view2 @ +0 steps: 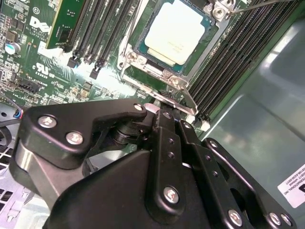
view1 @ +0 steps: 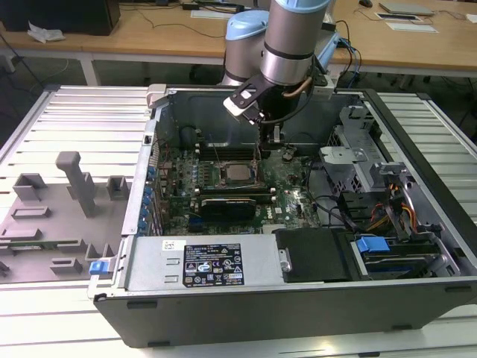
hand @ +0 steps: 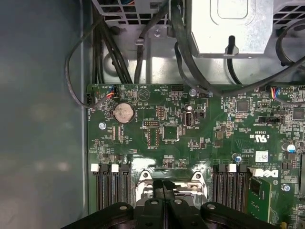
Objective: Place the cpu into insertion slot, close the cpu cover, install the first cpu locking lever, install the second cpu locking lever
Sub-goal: 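Close the cpu cover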
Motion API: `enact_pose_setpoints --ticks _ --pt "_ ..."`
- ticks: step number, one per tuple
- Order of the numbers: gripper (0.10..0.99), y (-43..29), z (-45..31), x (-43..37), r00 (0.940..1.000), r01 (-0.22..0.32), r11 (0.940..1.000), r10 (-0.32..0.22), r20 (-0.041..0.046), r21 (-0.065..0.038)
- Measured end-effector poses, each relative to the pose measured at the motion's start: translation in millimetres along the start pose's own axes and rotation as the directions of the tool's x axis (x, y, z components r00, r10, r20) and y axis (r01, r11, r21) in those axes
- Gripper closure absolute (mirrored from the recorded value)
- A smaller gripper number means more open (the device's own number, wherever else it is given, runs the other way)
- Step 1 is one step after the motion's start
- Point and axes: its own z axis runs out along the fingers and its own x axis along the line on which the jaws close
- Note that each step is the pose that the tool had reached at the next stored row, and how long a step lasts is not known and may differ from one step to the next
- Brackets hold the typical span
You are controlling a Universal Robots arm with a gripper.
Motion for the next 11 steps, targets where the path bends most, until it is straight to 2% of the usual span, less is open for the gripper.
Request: enact_pose_setpoints --ticks 6,9,11 --pt "0.980 -1.9 0.1 0.0 1.0000 0.000 1.0000 0.000 -0.0001 0.000" --pt "0.980 -6.8 0.4 0.1 1.0000 0.000 1.0000 0.000 0.0000 0.000" --pt "0.980 -12.7 1.0 -0.2 1.0000 0.000 1.0000 0.000 0.0000 0.000"
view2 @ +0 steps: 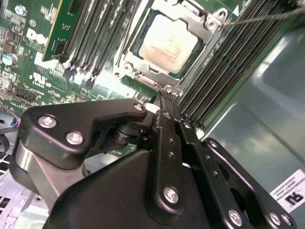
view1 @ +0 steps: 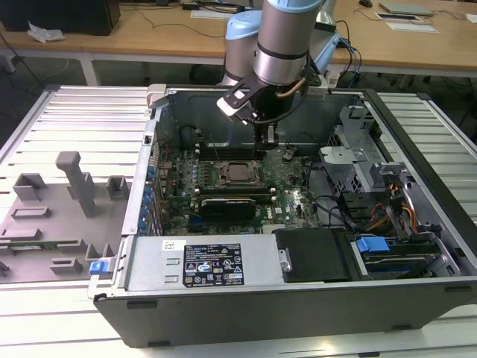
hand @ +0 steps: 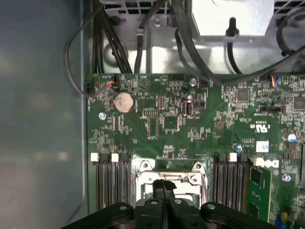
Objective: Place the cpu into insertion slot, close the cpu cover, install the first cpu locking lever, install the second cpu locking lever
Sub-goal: 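Close the cpu cover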
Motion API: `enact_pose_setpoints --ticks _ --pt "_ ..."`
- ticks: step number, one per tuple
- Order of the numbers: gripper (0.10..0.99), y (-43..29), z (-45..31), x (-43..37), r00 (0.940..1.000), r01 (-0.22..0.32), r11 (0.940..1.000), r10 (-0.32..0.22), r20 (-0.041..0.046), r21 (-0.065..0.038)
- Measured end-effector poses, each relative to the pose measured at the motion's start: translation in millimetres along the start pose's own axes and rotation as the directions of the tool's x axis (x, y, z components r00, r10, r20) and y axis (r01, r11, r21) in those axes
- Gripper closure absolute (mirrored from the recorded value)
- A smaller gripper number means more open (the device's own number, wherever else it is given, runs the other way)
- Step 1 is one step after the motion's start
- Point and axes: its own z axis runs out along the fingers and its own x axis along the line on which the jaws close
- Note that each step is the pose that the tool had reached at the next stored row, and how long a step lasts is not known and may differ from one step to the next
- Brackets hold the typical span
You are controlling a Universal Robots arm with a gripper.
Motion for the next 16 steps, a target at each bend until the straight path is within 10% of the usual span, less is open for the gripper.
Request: enact_pose_setpoints --ticks 8,16 --pt "0.980 -15.6 1.7 -7.7 1.0000 0.000 1.0000 0.000 0.0000 -0.002" --pt "0.980 -36.7 7.7 -9.2 1.0000 0.004 0.9994 -0.004 0.0004 -0.035"
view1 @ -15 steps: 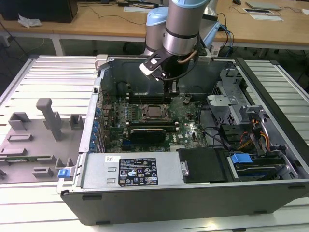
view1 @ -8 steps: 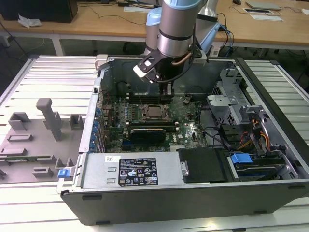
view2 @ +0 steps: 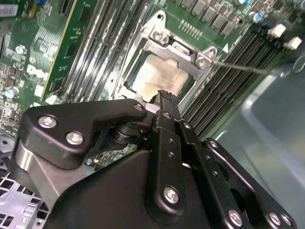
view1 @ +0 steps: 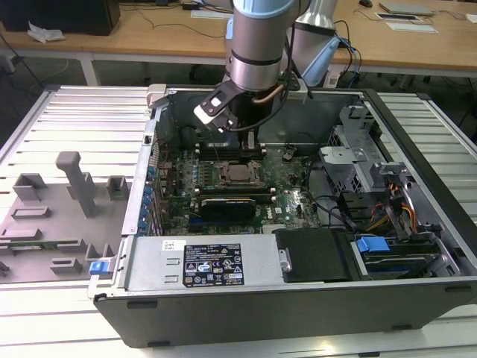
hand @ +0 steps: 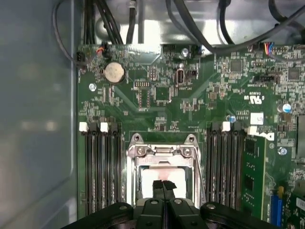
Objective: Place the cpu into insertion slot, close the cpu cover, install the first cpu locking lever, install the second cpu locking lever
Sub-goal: 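Close the cpu cover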
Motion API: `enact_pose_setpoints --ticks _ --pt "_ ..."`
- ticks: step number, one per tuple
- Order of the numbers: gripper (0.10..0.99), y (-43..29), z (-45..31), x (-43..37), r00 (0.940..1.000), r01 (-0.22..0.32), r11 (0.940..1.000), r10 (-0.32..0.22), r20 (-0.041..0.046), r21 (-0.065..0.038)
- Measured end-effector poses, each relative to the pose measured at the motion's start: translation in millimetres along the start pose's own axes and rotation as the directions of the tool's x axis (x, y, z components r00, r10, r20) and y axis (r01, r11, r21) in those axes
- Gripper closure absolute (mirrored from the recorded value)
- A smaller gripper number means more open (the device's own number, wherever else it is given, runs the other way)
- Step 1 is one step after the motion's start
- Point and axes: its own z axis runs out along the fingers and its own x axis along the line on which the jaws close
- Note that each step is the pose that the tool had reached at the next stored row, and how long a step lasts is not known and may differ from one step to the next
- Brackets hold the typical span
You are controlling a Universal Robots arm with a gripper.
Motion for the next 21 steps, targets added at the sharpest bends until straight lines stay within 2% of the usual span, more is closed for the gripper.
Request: enact_pose_setpoints --ticks 2,7,9,10,13,18,19,21 --pt "0.980 -2.8 1.1 0.0 1.0000 0.000 1.0000 0.000 -0.0001 -0.001" --pt "0.980 -2.8 1.1 0.0 1.0000 0.009 1.0000 -0.009 0.0013 -0.001" --pt "0.980 -2.8 1.2 0.0 0.9988 0.049 0.9988 -0.049 0.0031 0.000" --pt "0.980 -2.9 1.3 0.0 0.9959 0.090 0.9959 -0.090 0.0049 0.002" --pt "0.980 -2.9 1.5 0.0 0.9896 0.144 0.9896 -0.144 0.0058 0.004" --pt "0.980 -2.8 2.2 0.0 0.9698 0.244 0.9698 -0.244 0.0070 0.007" --pt "0.980 -2.9 2.4 0.0 0.9608 0.277 0.9608 -0.277 0.0076 0.009" --pt "0.980 -2.9 2.7 -0.1 0.9482 0.318 0.9482 -0.318 0.0084 0.010"
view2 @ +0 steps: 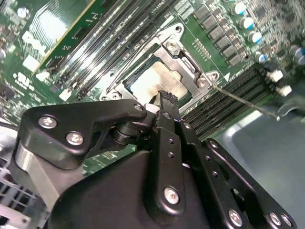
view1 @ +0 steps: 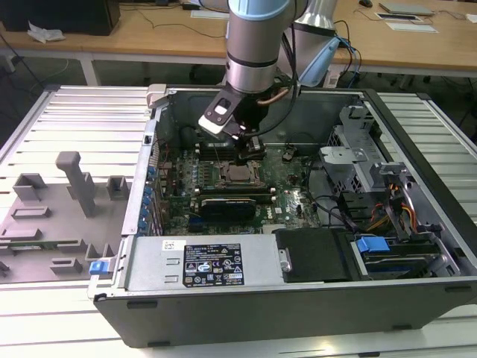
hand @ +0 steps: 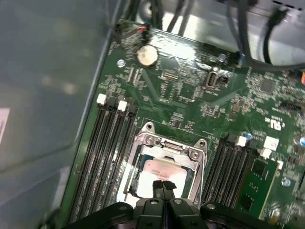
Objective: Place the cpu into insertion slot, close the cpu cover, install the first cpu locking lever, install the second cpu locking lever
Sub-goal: 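Close the cpu cover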
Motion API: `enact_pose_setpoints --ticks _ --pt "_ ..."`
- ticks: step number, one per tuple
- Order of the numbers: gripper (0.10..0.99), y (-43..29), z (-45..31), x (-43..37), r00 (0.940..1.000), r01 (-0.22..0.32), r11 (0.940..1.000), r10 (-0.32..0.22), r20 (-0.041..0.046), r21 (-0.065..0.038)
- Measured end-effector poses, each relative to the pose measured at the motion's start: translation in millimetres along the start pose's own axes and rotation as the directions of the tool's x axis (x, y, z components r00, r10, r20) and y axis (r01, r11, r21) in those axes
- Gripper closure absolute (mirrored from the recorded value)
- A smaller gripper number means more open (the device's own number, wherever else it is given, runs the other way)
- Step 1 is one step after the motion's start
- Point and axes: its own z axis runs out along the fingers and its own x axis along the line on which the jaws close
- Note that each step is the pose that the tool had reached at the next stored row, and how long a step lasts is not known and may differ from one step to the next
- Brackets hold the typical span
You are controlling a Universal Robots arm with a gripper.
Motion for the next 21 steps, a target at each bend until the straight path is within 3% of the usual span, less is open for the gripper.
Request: enact_pose_setpoints --ticks 4,6,11,13,15,17,20,21 --pt "0.980 0.0 0.5 0.0 0.9966 0.082 0.9966 -0.082 0.0020 0.003" --pt "0.980 0.0 0.7 0.0 0.9915 0.130 0.9915 -0.130 0.0028 0.004" --pt "0.980 0.0 1.2 0.0 0.9646 0.264 0.9646 -0.264 0.0041 0.008" --pt "0.980 0.0 1.5 0.0 0.9442 0.329 0.9442 -0.329 0.0040 0.010" --pt "0.980 0.0 1.8 0.0 0.9192 0.394 0.9192 -0.394 0.0036 0.012" --pt "0.980 0.0 2.0 0.0 0.8993 0.437 0.8992 -0.437 0.0032 0.013" --pt "0.980 0.0 2.8 -0.1 0.8446 0.535 0.8445 -0.535 0.0023 0.015" --pt "0.980 0.0 3.1 -0.1 0.8148 0.580 0.8147 -0.580 0.0017 0.017"
